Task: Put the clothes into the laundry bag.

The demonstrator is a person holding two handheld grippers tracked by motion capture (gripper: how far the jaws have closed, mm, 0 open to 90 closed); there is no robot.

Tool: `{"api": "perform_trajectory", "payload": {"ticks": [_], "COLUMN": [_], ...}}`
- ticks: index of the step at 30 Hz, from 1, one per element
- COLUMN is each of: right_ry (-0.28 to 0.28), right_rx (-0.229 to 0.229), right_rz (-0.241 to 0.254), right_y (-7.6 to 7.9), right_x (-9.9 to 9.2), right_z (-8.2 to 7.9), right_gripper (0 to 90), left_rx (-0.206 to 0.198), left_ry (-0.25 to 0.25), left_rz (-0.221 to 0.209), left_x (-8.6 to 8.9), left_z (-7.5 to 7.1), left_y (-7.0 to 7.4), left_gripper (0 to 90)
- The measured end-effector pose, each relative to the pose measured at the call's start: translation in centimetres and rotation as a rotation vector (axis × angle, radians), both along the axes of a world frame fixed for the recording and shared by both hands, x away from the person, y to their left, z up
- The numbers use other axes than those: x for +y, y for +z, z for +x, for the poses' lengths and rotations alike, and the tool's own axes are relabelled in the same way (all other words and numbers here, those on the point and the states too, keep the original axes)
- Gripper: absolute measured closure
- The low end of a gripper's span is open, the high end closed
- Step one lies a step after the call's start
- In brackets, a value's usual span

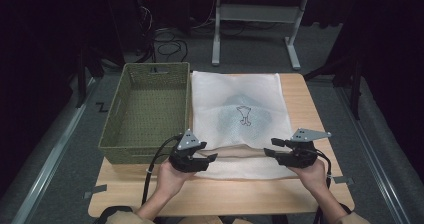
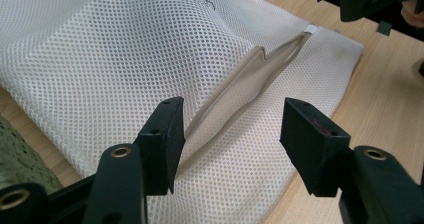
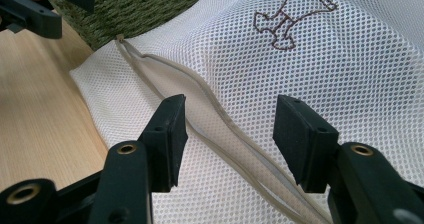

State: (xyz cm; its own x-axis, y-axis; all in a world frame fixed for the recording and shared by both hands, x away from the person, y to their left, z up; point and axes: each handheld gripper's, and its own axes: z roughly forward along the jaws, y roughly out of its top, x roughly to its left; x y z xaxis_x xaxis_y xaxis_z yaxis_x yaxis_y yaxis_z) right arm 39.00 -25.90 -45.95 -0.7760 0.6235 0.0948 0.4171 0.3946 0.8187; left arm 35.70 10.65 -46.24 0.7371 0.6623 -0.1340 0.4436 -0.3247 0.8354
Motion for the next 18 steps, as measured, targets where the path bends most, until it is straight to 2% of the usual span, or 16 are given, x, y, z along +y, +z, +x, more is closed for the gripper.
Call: {"api": "perform_trajectory", "payload": {"ticks": [2, 9, 18], "right_ry": [0.004, 0.009, 0.000], "right_rx": [0.000, 0.013, 0.016], "right_rz": [-0.005, -0.011, -0.013], "right_y": [-0.1, -0.8, -1.3], "right_x": [0.0, 0.1, 0.0], "right_z": [-0.1, -0.6, -0.9], "right_gripper": [47.4, 46.7, 46.5], "left_rx": [0.005, -0.002, -0.009], "left_ry": [-0.001, -0.002, 0.022], "left_rz": [-0.013, -0.001, 0.014], "left_x": [0.3, 1.0, 1.5], "left_z": [-0.1, -1.0, -2.0], "left_y": [0.1, -0.2, -2.1], "left_gripper": [42.9, 43.2, 42.8]}}
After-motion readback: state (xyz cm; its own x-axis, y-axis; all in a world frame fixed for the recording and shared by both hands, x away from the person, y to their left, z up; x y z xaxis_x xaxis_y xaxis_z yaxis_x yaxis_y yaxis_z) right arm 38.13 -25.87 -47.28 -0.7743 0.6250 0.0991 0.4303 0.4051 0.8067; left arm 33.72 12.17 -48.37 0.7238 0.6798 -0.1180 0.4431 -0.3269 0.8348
